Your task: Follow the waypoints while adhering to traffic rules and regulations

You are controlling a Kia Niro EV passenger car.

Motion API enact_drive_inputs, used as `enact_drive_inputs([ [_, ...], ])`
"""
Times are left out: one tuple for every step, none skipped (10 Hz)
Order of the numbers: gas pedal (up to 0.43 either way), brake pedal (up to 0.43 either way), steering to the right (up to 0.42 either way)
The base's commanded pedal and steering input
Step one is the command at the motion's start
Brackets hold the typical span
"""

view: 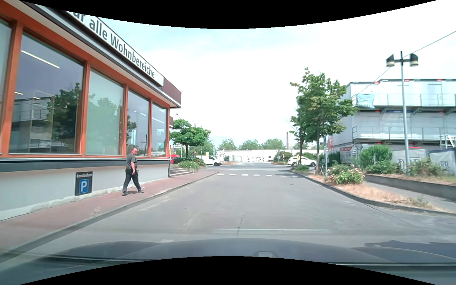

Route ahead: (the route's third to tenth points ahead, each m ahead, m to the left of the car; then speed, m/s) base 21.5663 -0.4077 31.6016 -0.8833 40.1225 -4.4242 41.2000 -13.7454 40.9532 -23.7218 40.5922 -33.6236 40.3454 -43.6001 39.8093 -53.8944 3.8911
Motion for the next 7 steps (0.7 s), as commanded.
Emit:
enact_drive_inputs([
  [0.157, 0.0, 0.21],
  [0.157, 0.0, 0.205],
  [0.157, 0.0, 0.197],
  [0.157, 0.0, 0.189],
  [0.157, 0.0, 0.178],
  [0.157, 0.0, 0.159],
  [0.157, 0.0, 0.134],
])
